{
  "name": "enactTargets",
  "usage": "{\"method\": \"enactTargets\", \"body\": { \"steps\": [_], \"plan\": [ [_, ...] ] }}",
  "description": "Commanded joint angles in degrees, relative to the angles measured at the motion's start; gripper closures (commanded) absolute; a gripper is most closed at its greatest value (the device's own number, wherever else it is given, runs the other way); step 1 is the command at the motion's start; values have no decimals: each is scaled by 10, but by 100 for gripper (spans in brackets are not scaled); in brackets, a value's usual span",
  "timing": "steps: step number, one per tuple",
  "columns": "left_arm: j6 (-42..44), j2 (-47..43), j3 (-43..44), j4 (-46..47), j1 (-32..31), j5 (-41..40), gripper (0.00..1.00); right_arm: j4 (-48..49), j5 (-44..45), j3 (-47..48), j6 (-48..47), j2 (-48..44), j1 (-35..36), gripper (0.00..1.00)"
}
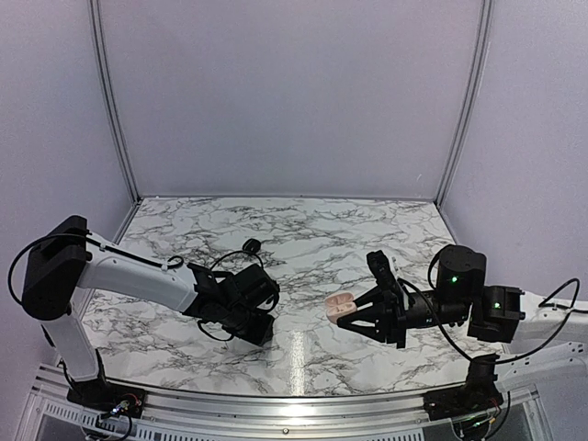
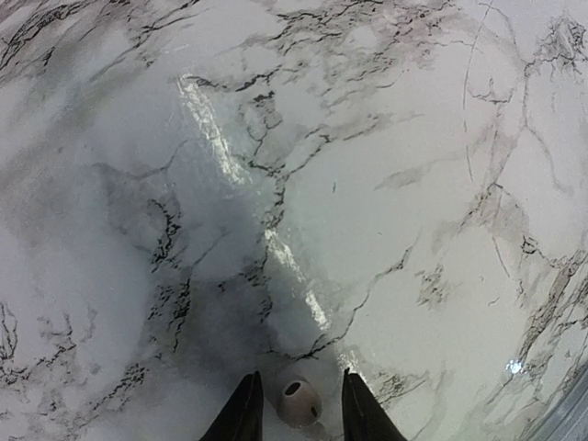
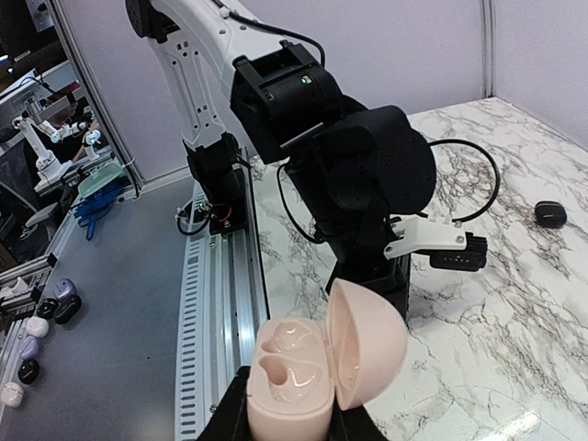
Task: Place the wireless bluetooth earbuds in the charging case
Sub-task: Pick up the left earbud from the center of the board.
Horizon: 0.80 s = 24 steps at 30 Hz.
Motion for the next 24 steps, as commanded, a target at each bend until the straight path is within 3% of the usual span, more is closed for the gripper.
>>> {"method": "enactTargets", "body": {
  "steps": [1,11,24],
  "plan": [
    [11,-7,8,-27,-3,1,73,7,5,9,6,2,5,100],
    [36,6,25,-55,-19,-35,81,10,6,5,8,2,5,100],
    [72,-48,36,-55,-19,-100,88,31,10,-2,7,11,5,100]
  ]
}}
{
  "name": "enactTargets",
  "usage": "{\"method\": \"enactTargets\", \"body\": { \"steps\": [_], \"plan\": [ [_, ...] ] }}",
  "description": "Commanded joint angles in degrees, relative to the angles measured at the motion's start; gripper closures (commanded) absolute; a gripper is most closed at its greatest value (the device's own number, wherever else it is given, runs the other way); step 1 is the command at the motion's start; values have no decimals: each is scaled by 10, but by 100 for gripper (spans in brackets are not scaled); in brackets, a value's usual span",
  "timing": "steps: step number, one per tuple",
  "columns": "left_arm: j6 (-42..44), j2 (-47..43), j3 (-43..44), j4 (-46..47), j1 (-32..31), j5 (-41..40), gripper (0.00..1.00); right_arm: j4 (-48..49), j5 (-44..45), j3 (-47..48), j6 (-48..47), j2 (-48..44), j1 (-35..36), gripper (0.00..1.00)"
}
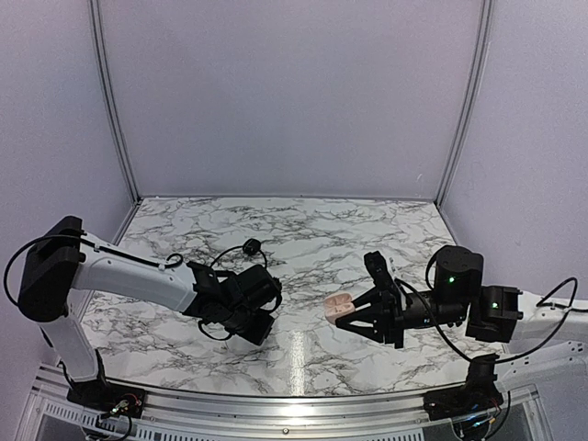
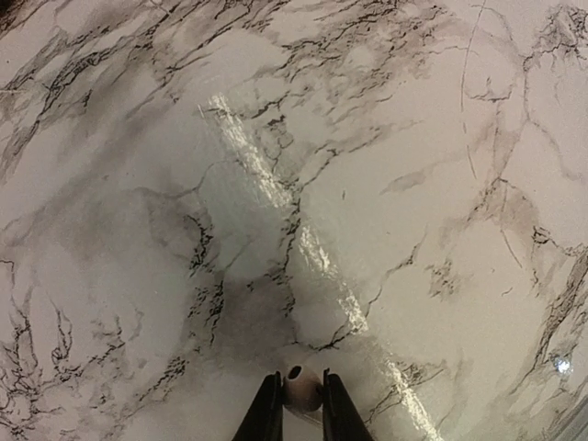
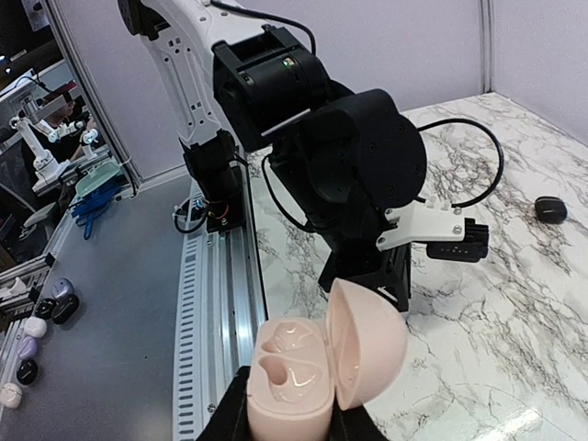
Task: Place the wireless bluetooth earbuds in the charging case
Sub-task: Pick up the left earbud from the center of the board, then insert the left earbud into the left side groove of the charging case.
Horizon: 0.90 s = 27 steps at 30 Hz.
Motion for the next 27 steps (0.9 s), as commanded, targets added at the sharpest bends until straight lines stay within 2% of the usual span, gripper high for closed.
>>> {"method": "enactTargets", "body": {
  "steps": [1,7,11,16,21,27],
  "plan": [
    [30,-52,21,-15,-3,-46,88,34,9,-4,5,2,5,100],
    [83,-170,26,24,-8,-100,89,87,1,-8,-9,13,4,100],
    [135,-263,19,71,-24,-140,88,129,3,-15,-31,16,5,100],
    [186,-337,-10,148,-57,-161,88,208,28,-39,-61,14,5,100],
    [244,-372,-47,235,-96,-170,87,314,59,-78,-111,32,6,100],
    [293,-363,-64,279,-116,-157,87,421,81,-87,-179,119,6,100]
  ]
}}
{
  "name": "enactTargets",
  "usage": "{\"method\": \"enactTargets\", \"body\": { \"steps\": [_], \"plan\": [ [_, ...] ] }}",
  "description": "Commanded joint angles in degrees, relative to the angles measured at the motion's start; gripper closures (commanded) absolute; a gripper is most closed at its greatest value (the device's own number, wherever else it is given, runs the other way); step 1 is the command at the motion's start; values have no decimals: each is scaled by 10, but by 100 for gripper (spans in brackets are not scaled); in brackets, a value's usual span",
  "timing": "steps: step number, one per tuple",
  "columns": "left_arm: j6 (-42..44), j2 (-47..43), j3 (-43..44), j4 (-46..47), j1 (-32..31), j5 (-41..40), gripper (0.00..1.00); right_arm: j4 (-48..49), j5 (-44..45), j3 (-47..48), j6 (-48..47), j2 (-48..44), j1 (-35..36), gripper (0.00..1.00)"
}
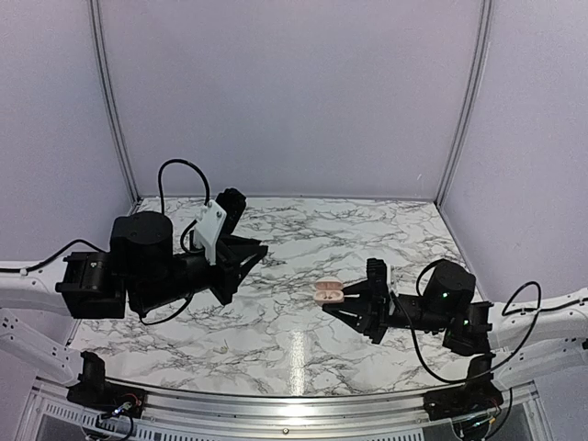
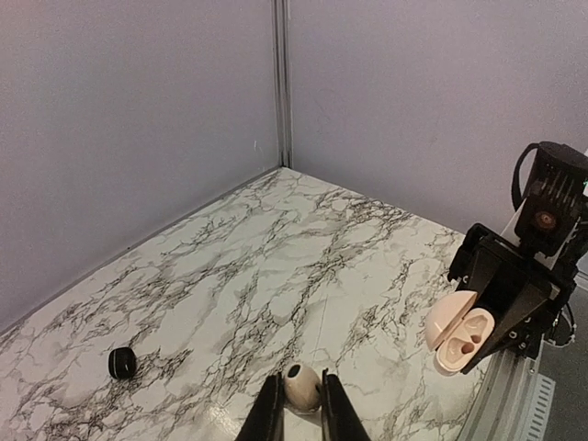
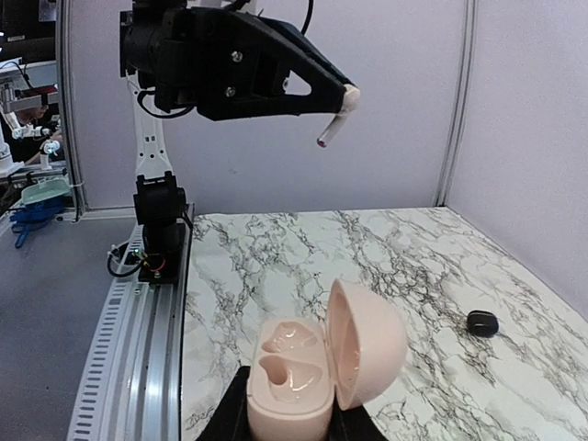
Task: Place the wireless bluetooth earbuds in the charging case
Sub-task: Insert the left earbud into the left side groove of the charging case.
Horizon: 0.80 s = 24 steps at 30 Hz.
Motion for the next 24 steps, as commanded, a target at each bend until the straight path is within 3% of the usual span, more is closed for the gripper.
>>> {"method": "enactTargets", "body": {
  "steps": [1,9,24],
  "plan": [
    [63,5,-15,70,-16,1,87,117,28,6,-66,56,5,100],
    [93,25,-16,89,-43,7,87,177,21,20,-74,119,4,100],
    [123,74,3,121,-68,27,87,237,14,13,-99,141,17,100]
  ]
}}
